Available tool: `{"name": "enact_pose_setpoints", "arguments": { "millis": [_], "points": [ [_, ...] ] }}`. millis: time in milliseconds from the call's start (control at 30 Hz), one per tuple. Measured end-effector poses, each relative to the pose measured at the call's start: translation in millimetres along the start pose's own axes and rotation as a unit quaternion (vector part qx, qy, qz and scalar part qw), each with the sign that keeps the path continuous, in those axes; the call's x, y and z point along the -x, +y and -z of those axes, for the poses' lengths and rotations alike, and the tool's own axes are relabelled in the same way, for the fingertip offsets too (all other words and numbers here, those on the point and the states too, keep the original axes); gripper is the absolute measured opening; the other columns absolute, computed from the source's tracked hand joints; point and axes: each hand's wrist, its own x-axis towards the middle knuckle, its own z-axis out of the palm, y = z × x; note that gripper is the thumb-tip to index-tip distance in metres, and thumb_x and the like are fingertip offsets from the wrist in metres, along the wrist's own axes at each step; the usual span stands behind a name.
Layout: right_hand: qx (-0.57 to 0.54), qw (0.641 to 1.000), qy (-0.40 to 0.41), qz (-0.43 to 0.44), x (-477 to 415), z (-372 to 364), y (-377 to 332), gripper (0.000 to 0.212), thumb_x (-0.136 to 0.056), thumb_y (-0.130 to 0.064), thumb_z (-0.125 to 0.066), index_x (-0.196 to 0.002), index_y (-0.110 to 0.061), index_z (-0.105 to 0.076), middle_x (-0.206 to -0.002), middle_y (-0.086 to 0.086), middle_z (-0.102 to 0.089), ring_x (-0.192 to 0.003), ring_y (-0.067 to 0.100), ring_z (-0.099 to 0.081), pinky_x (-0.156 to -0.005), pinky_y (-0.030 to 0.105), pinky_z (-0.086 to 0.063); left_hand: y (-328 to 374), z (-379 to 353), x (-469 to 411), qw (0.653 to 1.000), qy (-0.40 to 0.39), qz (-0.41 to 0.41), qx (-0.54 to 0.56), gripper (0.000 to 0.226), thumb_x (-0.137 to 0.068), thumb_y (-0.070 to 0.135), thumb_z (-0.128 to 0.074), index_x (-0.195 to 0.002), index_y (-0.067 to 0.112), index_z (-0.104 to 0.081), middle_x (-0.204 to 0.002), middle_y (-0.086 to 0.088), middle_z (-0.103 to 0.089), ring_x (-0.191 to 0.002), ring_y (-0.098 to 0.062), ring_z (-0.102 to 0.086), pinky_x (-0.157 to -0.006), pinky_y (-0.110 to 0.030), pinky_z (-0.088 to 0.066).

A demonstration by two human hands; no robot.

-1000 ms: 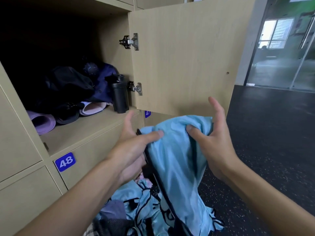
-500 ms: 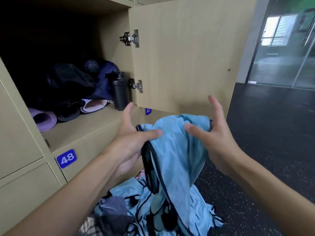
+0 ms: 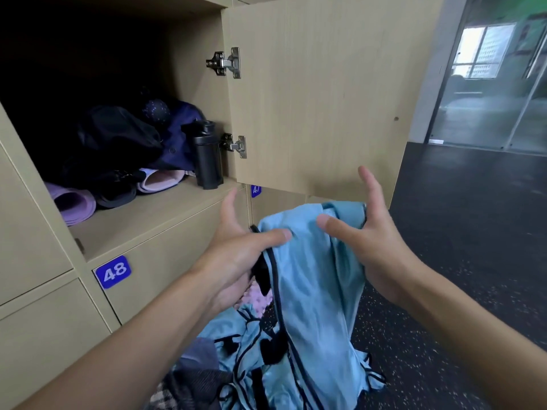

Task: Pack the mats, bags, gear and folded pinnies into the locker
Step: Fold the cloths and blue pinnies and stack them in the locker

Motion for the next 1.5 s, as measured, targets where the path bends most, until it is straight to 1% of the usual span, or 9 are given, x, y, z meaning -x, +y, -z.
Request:
{"name": "enact_pose_setpoints", "arguments": {
  "millis": [133,267,433,600,733,900,1100,1233,1500],
  "points": [
    [-0.007,1.0,-0.013,-0.027,-1,6,0,0.092,-0.082,-0.005,-0.077,-0.14,-0.058,-0.029,-0.121,0.024,-0.062,-0.099,0.028,-0.071,-0.082,0.044,-0.06,12,11,-6,0.995,0.093,-0.043,-0.009,0.09,-0.081,-0.003,-0.074,-0.141,0.051,-0.034,-0.116,-0.028,-0.065,-0.085,-0.029,-0.072,-0.077,-0.044,-0.061],
    [0.027,0.997,0.077,0.01,-3,13,-3,0.076,-0.089,-0.007,-0.07,-0.14,-0.049,-0.034,-0.1,0.025,-0.066,-0.081,0.029,-0.07,-0.077,0.046,-0.061,19,19,-9,0.992,0.109,-0.045,-0.037,0.071,-0.081,0.001,-0.076,-0.131,0.042,-0.046,-0.119,-0.029,-0.065,-0.094,-0.036,-0.071,-0.086,-0.05,-0.058],
    [0.044,0.995,0.092,0.014,-4,9,1,0.059,-0.088,-0.016,-0.071,-0.127,-0.051,-0.045,-0.106,0.039,-0.056,-0.087,0.047,-0.063,-0.083,0.06,-0.055,22,15,-2,0.999,-0.03,0.013,-0.03,0.082,-0.078,-0.005,-0.076,-0.138,0.04,-0.042,-0.104,-0.02,-0.074,-0.08,-0.028,-0.072,-0.069,-0.038,-0.062],
    [0.048,0.992,0.112,0.02,-4,13,-3,0.053,-0.092,-0.012,-0.067,-0.133,-0.039,-0.046,-0.088,0.015,-0.059,-0.075,0.019,-0.062,-0.076,0.038,-0.058,24,16,-1,0.996,-0.056,-0.006,-0.063,0.091,-0.079,-0.02,-0.067,-0.139,0.044,-0.043,-0.101,-0.024,-0.072,-0.078,-0.026,-0.071,-0.07,-0.034,-0.062],
    [0.053,0.992,0.115,-0.002,-3,11,-2,0.056,-0.09,-0.016,-0.07,-0.132,-0.043,-0.045,-0.1,0.027,-0.061,-0.086,0.032,-0.067,-0.084,0.05,-0.058,25,18,0,0.996,-0.038,-0.023,-0.074,0.068,-0.085,-0.007,-0.07,-0.13,0.04,-0.051,-0.103,-0.026,-0.071,-0.08,-0.026,-0.069,-0.079,-0.038,-0.059],
    [0.018,0.997,-0.036,-0.064,4,9,1,0.093,-0.08,-0.005,-0.079,-0.144,-0.051,-0.029,-0.103,0.032,-0.066,-0.091,0.034,-0.071,-0.083,0.045,-0.058,27,18,-5,0.997,0.068,-0.024,0.029,0.051,-0.085,0.001,-0.073,-0.126,0.025,-0.054,-0.084,-0.01,-0.073,-0.063,-0.019,-0.069,-0.054,-0.03,-0.058],
    [-0.011,0.993,0.111,-0.047,-3,11,-1,0.056,-0.091,-0.006,-0.067,-0.134,-0.035,-0.045,-0.083,0.01,-0.063,-0.077,0.024,-0.064,-0.077,0.045,-0.056,28,21,4,0.997,-0.047,0.027,-0.05,0.085,-0.079,-0.022,-0.063,-0.137,0.038,-0.045,-0.106,-0.024,-0.072,-0.077,-0.027,-0.071,-0.063,-0.036,-0.061],
    [-0.002,0.993,0.113,-0.035,-3,15,-2,0.017,-0.093,-0.007,-0.065,-0.098,-0.024,-0.068,-0.086,0.012,-0.066,-0.076,0.023,-0.061,-0.079,0.044,-0.054,29,28,0,0.999,-0.003,0.005,-0.05,0.055,-0.083,-0.016,-0.064,-0.121,0.023,-0.061,-0.089,-0.015,-0.072,-0.071,-0.025,-0.068,-0.059,-0.031,-0.057],
    [0.044,0.992,0.122,-0.008,-7,24,-2,0.02,-0.097,-0.009,-0.059,-0.089,-0.018,-0.074,-0.076,-0.003,-0.071,-0.062,0.004,-0.056,-0.056,0.019,-0.044,35,37,-7,0.998,0.011,-0.053,-0.016,0.02,-0.095,0.001,-0.059,-0.092,0.018,-0.068,-0.075,-0.001,-0.072,-0.063,-0.014,-0.069,-0.058,-0.029,-0.055]
  ]
}}
